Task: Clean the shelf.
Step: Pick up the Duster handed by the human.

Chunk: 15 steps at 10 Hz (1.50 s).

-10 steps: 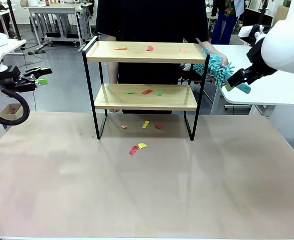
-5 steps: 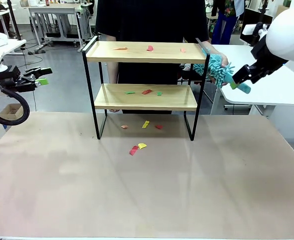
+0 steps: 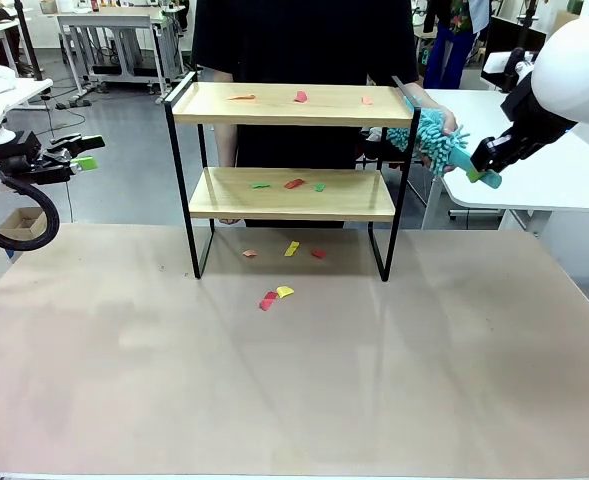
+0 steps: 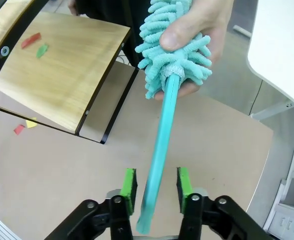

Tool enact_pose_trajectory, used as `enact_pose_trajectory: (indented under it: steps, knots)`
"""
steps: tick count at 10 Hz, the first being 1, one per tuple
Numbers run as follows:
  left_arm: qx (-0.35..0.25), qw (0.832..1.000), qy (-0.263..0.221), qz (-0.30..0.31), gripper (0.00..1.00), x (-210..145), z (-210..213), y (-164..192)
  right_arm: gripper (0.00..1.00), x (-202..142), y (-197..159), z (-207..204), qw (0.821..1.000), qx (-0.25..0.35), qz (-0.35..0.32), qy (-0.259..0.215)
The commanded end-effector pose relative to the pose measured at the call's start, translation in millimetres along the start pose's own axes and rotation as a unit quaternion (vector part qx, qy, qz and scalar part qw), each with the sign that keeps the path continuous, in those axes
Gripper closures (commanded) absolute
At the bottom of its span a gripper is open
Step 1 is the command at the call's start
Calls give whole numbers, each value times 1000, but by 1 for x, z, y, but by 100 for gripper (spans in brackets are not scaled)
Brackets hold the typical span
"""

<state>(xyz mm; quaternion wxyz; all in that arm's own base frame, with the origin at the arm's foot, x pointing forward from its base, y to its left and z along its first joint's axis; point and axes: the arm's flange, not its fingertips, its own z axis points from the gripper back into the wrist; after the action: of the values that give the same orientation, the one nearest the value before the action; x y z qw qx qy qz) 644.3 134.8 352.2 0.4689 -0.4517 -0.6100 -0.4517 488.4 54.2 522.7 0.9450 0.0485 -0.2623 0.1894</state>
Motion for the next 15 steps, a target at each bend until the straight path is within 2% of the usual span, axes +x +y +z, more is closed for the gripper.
enact_pose_trajectory:
  steps: [1, 8, 10, 11, 15]
  knots:
    - [1, 1000, -1, -5, 0, 3, 1, -1, 100, 6, 0, 2, 1000, -18, -10, 16]
    - [1, 1000, -1, -5, 0, 3, 1, -1, 100, 5, -3, 12, 998, -52, -34, 13]
    - [1, 1000, -1, -5, 0, 3, 1, -1, 100, 6, -12, 17, 997, -56, -45, -23]
    - [1, 1000, -1, -5, 0, 3, 1, -1, 100, 2, -7, 7, 999, -38, -22, 8]
    - [1, 1000, -1, -5, 0, 3, 1, -1, 100, 2, -7, 7, 999, -38, -22, 8]
